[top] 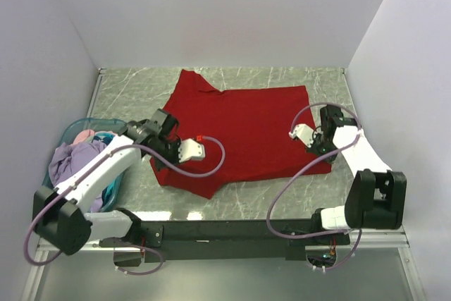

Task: Fold and stack the t-shirts
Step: Fold the tshirt

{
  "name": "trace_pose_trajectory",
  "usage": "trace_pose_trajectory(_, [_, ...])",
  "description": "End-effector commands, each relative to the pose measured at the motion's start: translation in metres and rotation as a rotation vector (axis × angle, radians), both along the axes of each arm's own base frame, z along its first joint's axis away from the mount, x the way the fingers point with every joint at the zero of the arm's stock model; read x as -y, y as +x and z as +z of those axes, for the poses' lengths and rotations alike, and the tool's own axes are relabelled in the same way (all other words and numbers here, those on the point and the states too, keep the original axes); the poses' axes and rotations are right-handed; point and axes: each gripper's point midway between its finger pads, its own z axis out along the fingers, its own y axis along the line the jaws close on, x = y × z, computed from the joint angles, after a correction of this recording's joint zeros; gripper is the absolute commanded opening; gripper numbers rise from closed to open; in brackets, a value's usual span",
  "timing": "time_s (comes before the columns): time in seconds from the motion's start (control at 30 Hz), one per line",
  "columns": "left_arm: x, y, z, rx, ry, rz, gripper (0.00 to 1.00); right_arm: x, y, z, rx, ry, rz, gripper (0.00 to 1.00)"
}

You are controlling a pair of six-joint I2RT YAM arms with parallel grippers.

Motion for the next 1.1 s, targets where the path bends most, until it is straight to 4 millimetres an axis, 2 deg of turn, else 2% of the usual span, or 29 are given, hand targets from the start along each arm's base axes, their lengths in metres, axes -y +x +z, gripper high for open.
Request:
trace_pose_trajectory(0.0, [0.009, 0.032, 0.019, 0.074, -0.049, -0.025, 0.0, 0.003, 0.029, 0.015, 0.054, 0.003, -0.004, 0.0])
trace_pose_trajectory(0.2, [0.002, 0.066, 0.017, 0.1, -0.032, -0.008, 0.0, 0.006, 0.054, 0.014, 0.05, -0.004, -0.002, 0.0])
trace_pose_trajectory(0.5, [0.003, 0.109, 0.013, 0.105, -0.006, -0.009, 0.01, 0.007, 0.074, 0.004, 0.029, -0.002, -0.01, 0.0])
trace_pose_trajectory(0.93, [0.003, 0.143, -0.006, 0.087, 0.031, -0.01, 0.01, 0.01, 0.095, -0.006, 0.017, -0.005, -0.021, 0.0])
trace_pose_trajectory(1.07, [0.004, 0.153, -0.006, 0.097, 0.034, -0.011, 0.01, 0.011, 0.097, -0.011, 0.0, 0.002, -0.031, 0.0])
